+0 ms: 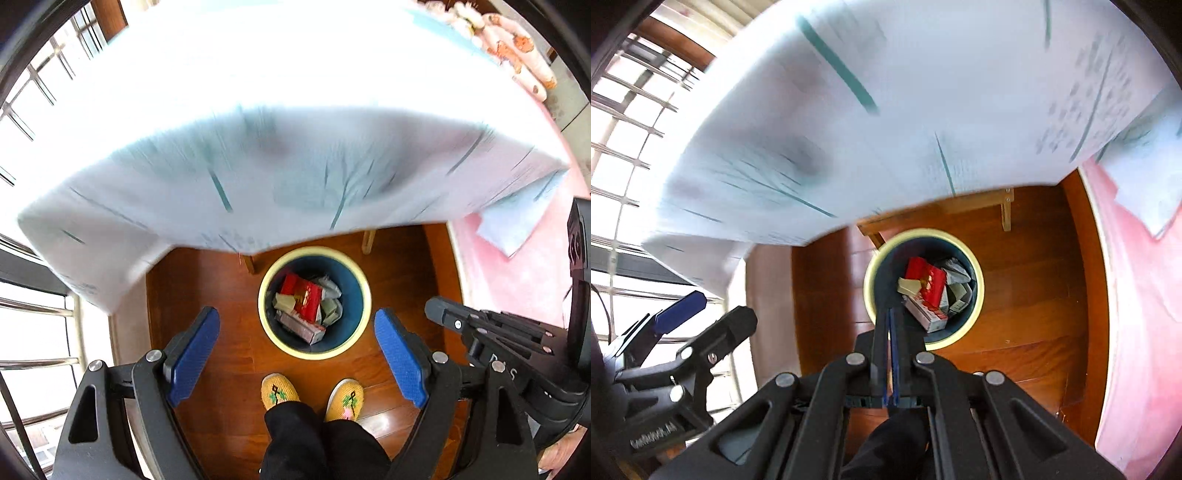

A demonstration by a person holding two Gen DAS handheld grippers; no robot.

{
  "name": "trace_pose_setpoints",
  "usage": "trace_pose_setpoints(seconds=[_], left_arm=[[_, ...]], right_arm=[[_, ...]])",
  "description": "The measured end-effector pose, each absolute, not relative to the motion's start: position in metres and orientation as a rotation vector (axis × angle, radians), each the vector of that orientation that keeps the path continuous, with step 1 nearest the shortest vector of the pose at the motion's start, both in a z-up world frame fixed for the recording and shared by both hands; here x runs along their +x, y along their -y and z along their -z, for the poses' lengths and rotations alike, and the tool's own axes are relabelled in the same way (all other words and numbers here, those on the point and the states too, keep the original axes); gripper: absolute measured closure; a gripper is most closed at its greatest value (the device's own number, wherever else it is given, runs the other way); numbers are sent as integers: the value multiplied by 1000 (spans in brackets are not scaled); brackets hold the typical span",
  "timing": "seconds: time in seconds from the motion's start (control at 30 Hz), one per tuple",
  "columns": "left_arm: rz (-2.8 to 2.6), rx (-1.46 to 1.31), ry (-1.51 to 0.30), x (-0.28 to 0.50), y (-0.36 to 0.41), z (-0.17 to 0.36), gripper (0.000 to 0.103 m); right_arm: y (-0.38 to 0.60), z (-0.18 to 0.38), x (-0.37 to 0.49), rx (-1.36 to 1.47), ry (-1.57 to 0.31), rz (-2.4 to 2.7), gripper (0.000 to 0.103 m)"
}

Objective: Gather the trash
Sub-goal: 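Raise both tools back above the table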

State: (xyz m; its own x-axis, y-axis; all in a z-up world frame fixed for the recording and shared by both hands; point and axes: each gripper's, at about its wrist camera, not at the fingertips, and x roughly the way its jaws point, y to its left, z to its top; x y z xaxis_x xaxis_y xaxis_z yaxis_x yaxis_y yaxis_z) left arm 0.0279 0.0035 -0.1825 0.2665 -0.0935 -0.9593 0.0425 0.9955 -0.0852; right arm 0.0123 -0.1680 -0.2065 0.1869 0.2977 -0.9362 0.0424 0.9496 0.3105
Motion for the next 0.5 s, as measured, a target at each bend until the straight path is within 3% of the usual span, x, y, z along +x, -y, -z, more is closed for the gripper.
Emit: trace_pose_setpoints(seconds=[0.5], left_arm=[[179,-45,-1050,57,-32,16,18]], right_arm=[[147,38,13,260,-1136,-208,102]])
